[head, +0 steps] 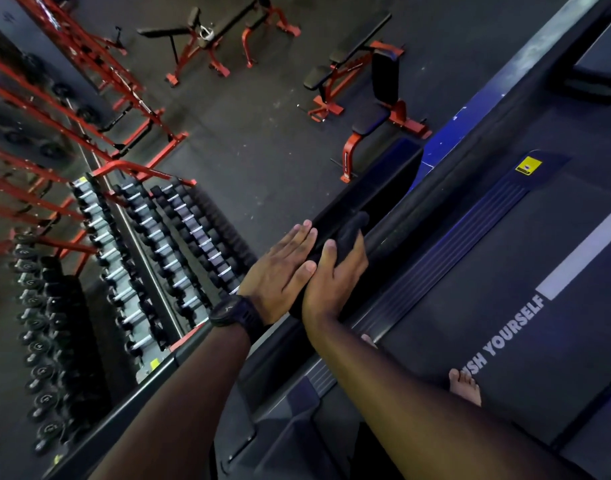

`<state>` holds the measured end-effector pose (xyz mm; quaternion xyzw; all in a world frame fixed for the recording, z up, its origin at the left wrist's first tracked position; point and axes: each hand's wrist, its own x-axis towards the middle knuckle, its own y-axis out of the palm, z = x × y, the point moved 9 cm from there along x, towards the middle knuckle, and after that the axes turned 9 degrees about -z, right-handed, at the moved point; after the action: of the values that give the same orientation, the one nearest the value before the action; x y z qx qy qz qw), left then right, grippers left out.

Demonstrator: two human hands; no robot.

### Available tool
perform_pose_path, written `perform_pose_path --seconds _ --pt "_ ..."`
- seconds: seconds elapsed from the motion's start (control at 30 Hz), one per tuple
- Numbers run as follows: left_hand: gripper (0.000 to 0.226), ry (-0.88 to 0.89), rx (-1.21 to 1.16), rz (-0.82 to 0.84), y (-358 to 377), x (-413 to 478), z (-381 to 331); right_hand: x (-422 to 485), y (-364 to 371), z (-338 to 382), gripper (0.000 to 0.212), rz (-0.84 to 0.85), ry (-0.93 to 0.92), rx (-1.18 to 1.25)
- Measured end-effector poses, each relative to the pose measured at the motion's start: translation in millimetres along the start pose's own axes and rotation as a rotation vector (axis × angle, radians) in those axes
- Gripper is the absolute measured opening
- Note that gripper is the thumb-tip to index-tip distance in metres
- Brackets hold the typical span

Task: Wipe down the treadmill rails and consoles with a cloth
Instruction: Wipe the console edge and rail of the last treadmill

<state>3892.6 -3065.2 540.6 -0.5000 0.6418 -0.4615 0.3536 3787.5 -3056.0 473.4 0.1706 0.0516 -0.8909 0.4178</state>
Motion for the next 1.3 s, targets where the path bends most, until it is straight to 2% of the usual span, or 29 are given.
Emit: perform_pose_path --seconds 0.03,0.07,0.1,0.2,0.23,0.33,0.37,0.4,0.43,0.5,0.53,0.57,0.6,0.63,0.7,0.73,0.8,0.9,0.93,0.97,1.07,1.1,1.13,1.17,1.27,1.3 --pt "0.073 0.008 0.000 0.001 -0.1 -0.9 -0.6 1.8 1.2 6.8 0.057 -0.003 -0.091 -0.003" --pt "0.070 0.016 0.004 -0.001 -0.3 -1.6 -1.6 7.8 2.7 6.5 0.057 -0.022 -0.103 -0.007" --pt "0.068 0.020 0.009 -0.003 -0.5 -2.6 -2.2 15.5 4.4 -5.6 0.055 -0.053 -0.027 -0.010" --pt "0.072 0.023 0.008 -0.006 -0.1 -3.6 -1.0 7.3 4.8 -56.2 0.052 -0.115 0.491 -0.026" --pt "0.073 0.027 0.009 -0.003 0.1 -3.5 -0.9 1.2 3.2 -55.4 0.053 -0.084 0.502 -0.052" --pt "0.071 0.023 0.013 0.005 0.3 -3.8 0.7 -4.7 1.1 -12.2 0.060 -0.012 0.108 -0.019" --pt "0.069 0.015 0.007 0.002 -0.7 -3.3 0.3 -1.4 3.0 -1.5 0.059 -0.007 0.006 0.001" --pt "0.067 0.007 0.000 -0.006 -1.9 -3.5 -0.9 5.6 4.6 -1.1 0.058 -0.024 -0.013 0.005" --pt "0.065 0.000 -0.006 -0.012 -2.5 -4.3 -1.9 13.9 5.9 -10.5 0.057 -0.057 0.054 0.006" --pt "0.064 -0.003 -0.010 -0.018 -2.9 -8.5 -2.7 17.7 4.5 -42.4 0.053 -0.120 0.345 0.002" --pt "0.064 -0.002 -0.010 -0.021 -2.6 -10.7 -2.2 10.4 2.9 -55.2 0.051 -0.120 0.482 -0.003" --pt "0.064 0.000 -0.009 -0.021 -3.3 -12.5 -1.8 0.5 3.1 -58.3 0.051 -0.097 0.541 -0.024" --pt "0.064 -0.001 -0.012 -0.023 -4.0 -13.4 -1.0 -9.1 2.6 -52.1 0.052 -0.070 0.520 -0.055" --pt "0.064 -0.009 -0.022 -0.028 -5.0 -13.0 -0.1 -14.1 2.4 -38.2 0.054 -0.053 0.412 -0.069" --pt "0.062 -0.040 -0.053 -0.050 -9.3 -14.3 1.4 -17.0 2.1 -2.6 0.057 -0.031 0.078 -0.044" --pt "0.062 -0.050 -0.060 -0.060 -11.0 -16.5 2.5 -14.8 3.3 7.7 0.058 -0.026 -0.027 -0.027" --pt "0.062 -0.046 -0.040 -0.053 -10.9 -22.3 3.6 -2.6 5.8 -1.1 0.059 -0.040 -0.015 0.002" --pt "0.064 -0.025 -0.013 -0.038 -7.9 -28.4 5.7 1.3 4.6 -53.7 0.063 -0.097 0.409 -0.010" --pt "0.064 -0.014 -0.004 -0.038 -7.8 -29.5 5.7 -7.3 4.2 -58.0 0.062 -0.086 0.484 -0.037" --pt "0.065 -0.006 0.003 -0.037 -7.8 -30.1 5.9 -15.0 5.0 -53.9 0.060 -0.058 0.466 -0.059" --pt "0.063 -0.020 -0.009 -0.047 -10.6 -32.2 9.0 -24.0 3.0 -9.1 0.057 -0.021 0.097 -0.039" --pt "0.062 -0.023 -0.013 -0.051 -12.0 -32.7 9.1 -20.1 3.2 -1.6 0.058 -0.030 0.021 -0.023" --pt "0.062 -0.021 -0.009 -0.052 -12.7 -34.3 8.8 -14.2 4.0 -4.0 0.059 -0.050 0.028 -0.009" --pt "0.062 -0.014 0.000 -0.049 -12.5 -35.7 8.5 -7.1 5.1 -13.8 0.059 -0.071 0.100 0.004" --pt "0.063 -0.003 0.021 -0.041 -11.7 -40.3 9.4 -8.9 5.5 -62.4 0.053 -0.124 0.514 0.005" --pt "0.066 0.000 0.021 -0.038 -11.5 -40.9 10.2 -16.7 5.7 -63.2 0.053 -0.103 0.539 -0.036"
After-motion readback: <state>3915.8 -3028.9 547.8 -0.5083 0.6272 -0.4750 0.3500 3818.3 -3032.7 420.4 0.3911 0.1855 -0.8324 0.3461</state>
